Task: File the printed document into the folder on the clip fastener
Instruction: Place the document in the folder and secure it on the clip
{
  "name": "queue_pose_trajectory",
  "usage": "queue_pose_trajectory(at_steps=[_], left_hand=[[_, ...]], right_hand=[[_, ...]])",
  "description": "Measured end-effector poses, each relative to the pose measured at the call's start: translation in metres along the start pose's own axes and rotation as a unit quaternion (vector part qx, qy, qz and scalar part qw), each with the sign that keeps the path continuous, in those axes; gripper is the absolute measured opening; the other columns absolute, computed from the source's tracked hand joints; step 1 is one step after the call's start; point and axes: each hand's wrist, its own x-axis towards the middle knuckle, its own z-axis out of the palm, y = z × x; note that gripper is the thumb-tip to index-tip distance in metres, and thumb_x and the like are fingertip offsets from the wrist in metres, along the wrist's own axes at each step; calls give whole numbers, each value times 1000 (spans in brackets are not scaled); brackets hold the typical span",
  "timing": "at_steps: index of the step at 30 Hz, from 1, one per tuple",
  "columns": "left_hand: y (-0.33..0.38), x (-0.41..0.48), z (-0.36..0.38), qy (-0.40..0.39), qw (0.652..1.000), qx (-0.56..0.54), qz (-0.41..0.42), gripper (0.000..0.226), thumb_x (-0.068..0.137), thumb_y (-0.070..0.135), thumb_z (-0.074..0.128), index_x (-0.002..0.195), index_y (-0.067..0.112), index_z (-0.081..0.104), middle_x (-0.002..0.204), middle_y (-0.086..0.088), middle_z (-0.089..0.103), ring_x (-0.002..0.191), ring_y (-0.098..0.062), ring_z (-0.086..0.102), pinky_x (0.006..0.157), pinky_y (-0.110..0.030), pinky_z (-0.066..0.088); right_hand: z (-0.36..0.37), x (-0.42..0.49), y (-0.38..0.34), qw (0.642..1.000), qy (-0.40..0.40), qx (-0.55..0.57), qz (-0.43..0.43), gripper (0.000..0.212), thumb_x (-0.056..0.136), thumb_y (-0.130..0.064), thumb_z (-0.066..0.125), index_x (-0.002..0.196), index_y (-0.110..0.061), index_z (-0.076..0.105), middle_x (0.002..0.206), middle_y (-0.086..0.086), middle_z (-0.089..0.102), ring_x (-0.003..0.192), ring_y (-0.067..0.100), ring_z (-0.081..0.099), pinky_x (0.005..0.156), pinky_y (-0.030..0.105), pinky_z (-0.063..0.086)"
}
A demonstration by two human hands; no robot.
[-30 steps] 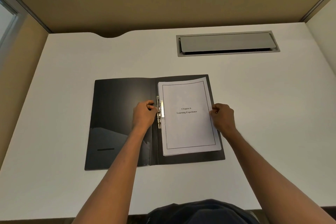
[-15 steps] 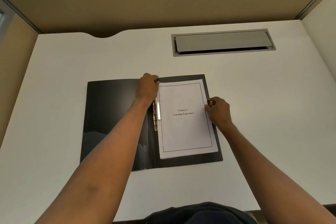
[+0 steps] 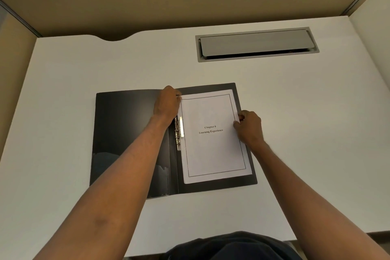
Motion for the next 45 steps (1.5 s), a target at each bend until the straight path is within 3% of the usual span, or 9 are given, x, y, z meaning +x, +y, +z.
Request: queue_pose_trajectory(at_steps=[8,11,14,17,25,30,40,43,45], left_hand=[[6,2,-3,2,998,61,29,27,101,9,51,105,2,77,107,-16,70,100,-30,67,84,-47,58],[17,7,-2,12,992,104,74,31,104,16,47,113,9,75,113,-12,67,108,-30,62,92,-45,51],[35,15,5,-31,984,114,131,33,103,15,45,124,11,70,124,-12,65,116,-32,58,99,-45,45],[52,22,17,-78,974,143,159,36,102,9,43,131,7,64,131,-14,61,120,-34,55,101,-46,44],[70,28,33,-119,965,176,153,42,95,-4,40,130,4,62,130,-15,55,120,-35,51,100,-47,43],[69,28,33,-124,966,166,152,50,96,-4,41,142,7,58,136,-15,53,125,-34,49,102,-47,43],[68,20,35,-108,971,142,156,43,93,-5,43,129,7,64,130,-12,58,119,-33,52,96,-41,44],[67,18,36,-98,972,147,157,42,96,0,44,133,9,62,131,-11,57,121,-32,51,98,-40,38],[64,17,33,-86,974,144,154,39,99,5,45,134,10,62,130,-10,57,122,-31,51,101,-41,37]], right_hand=[[-14,-18,-10,1000,9,18,6,40,94,-13,65,132,-3,58,127,16,57,110,29,61,95,33,48],[-24,-56,-21,985,48,157,53,31,96,-16,61,125,-6,63,110,0,65,93,13,61,95,38,53],[-23,-113,-26,855,-85,446,252,15,99,-10,57,107,-4,68,97,7,69,88,20,65,91,32,55],[-15,-157,-20,740,-151,527,390,13,99,2,51,96,3,63,92,18,64,91,30,64,97,39,54],[15,-179,-11,691,-123,526,481,33,98,11,40,129,10,51,125,28,59,122,39,59,113,46,44],[21,-180,-10,676,-113,547,480,40,99,11,36,138,10,46,133,29,57,127,39,57,115,46,42],[25,-178,-11,678,-123,556,464,34,104,0,41,137,6,49,128,25,62,121,37,62,113,47,44],[21,-181,-6,700,-134,539,448,25,102,-1,46,125,5,55,122,23,65,116,36,64,110,45,48],[18,-188,-2,752,-143,482,426,17,100,-6,52,111,1,63,112,18,70,107,32,69,98,40,56]])
